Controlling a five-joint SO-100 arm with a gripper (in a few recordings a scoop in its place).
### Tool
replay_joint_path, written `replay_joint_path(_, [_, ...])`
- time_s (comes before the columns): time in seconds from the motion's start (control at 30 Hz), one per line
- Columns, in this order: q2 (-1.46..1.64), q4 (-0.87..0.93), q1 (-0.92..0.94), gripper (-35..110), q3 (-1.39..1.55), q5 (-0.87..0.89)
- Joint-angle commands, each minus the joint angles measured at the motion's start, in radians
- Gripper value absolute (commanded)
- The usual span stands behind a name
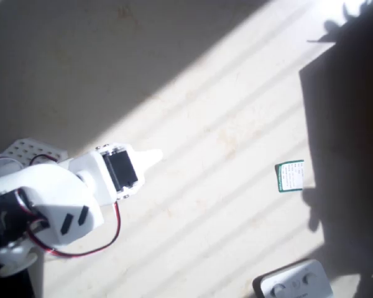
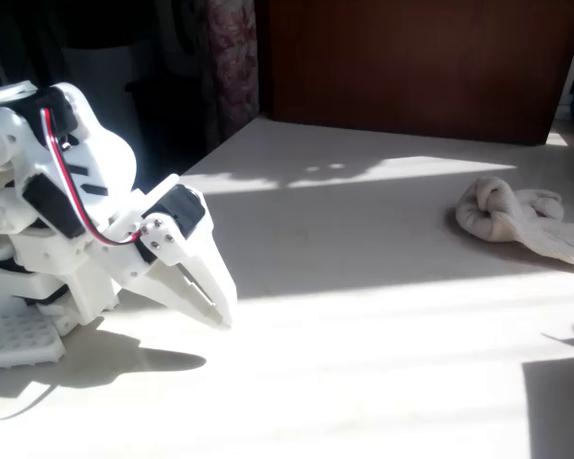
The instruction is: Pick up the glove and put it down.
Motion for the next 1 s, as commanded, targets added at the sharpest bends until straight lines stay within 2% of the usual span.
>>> replay_joint_path(0.0, [0.009,-0.011,0.006,0,-0.005,0.009])
replay_joint_path(0.97, [0.009,-0.014,0.006,0,-0.02,0.02])
